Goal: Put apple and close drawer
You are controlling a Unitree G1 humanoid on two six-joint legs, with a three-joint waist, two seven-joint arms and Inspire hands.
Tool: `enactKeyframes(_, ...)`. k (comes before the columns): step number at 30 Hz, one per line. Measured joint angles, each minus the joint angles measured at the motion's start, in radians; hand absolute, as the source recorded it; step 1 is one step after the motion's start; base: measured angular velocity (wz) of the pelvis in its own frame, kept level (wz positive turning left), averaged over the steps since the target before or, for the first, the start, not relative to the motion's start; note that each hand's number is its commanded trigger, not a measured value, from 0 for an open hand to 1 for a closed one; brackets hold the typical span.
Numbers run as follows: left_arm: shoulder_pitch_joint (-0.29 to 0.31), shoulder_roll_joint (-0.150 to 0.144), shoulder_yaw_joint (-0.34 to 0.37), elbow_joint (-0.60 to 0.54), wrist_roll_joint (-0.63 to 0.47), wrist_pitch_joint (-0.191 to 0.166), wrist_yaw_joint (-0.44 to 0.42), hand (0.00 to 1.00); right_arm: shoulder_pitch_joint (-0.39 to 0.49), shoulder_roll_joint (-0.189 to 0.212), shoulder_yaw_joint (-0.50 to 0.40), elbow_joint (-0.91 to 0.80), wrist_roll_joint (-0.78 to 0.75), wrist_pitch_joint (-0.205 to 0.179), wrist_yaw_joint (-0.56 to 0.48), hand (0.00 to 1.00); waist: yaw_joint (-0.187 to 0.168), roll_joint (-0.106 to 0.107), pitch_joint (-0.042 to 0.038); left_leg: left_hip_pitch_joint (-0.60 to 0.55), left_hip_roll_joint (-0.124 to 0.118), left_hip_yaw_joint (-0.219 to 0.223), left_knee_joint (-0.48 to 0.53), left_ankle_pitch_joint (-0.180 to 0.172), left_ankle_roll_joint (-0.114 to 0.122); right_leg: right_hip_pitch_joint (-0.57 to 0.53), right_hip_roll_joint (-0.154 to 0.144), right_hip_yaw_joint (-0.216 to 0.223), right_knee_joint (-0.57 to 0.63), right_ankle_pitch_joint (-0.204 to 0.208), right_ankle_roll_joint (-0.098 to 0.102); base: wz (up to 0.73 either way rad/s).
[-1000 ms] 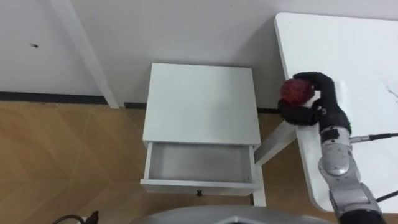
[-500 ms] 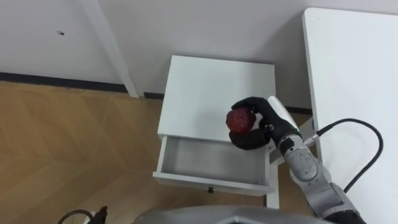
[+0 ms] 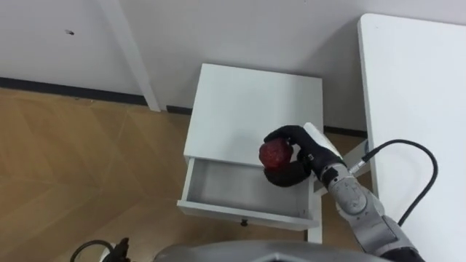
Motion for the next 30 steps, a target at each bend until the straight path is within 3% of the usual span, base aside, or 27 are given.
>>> enactKeyframes(18,-0.014,0.0,-0.006,0.0,0.001,0.0,-0.01,0.0,0.0,0.004,0.0,0.046,-0.105,0.001,0.029,0.0,0.017,-0.004,0.0015,-0.004,-0.002,-0.015,0.009,0.0,0.001,0.004,-0.001,-0.008,0.001,0.0,0.0,0.02)
enactKeyframes(30,-0.01,0.001,0.009,-0.035,0.001,-0.001,0.0,0.0,-0.002,0.002,-0.011,0.178,-0.109,-0.001,-0.042,0.0,0.016,-0.007,-0.001,-0.003,-0.002,-0.016,0.009,0.001,0.001,0.004,-0.001,-0.004,0.001,0.0,0.0,0.0)
